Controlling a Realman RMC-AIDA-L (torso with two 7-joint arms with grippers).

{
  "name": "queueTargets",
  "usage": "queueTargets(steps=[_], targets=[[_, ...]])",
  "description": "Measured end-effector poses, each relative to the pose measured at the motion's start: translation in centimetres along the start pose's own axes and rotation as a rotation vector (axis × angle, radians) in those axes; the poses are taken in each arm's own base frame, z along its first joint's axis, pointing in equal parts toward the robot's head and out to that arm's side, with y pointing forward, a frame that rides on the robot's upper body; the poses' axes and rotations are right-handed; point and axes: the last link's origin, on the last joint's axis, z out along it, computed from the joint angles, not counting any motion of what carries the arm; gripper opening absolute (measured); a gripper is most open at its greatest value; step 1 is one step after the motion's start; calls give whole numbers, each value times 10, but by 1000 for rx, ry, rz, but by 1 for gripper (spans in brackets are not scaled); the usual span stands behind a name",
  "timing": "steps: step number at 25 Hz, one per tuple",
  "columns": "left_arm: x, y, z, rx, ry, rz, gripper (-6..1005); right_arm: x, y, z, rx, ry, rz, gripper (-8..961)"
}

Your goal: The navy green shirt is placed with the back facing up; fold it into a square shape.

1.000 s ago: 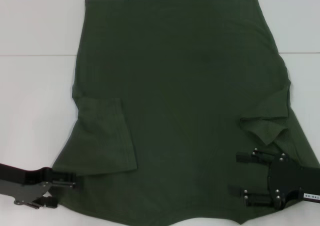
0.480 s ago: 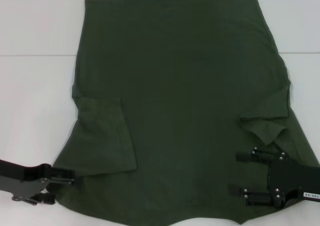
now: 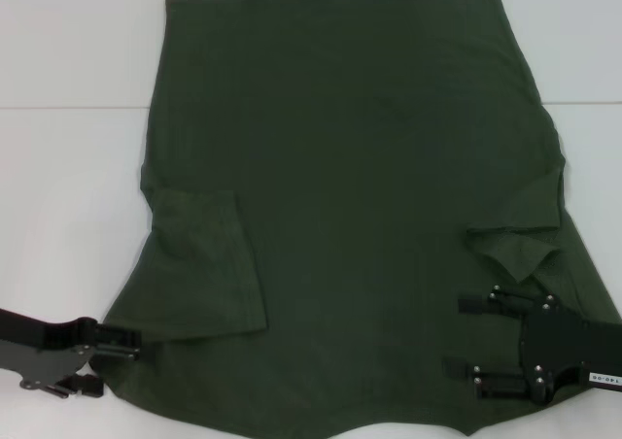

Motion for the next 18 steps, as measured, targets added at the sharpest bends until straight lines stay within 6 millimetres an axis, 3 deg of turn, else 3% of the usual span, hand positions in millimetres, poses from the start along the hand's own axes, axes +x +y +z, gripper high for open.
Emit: queueTargets(steps=[18], targets=[[12,26,18,-37,-31,45,931,0,-1,0,4,2,0,869]])
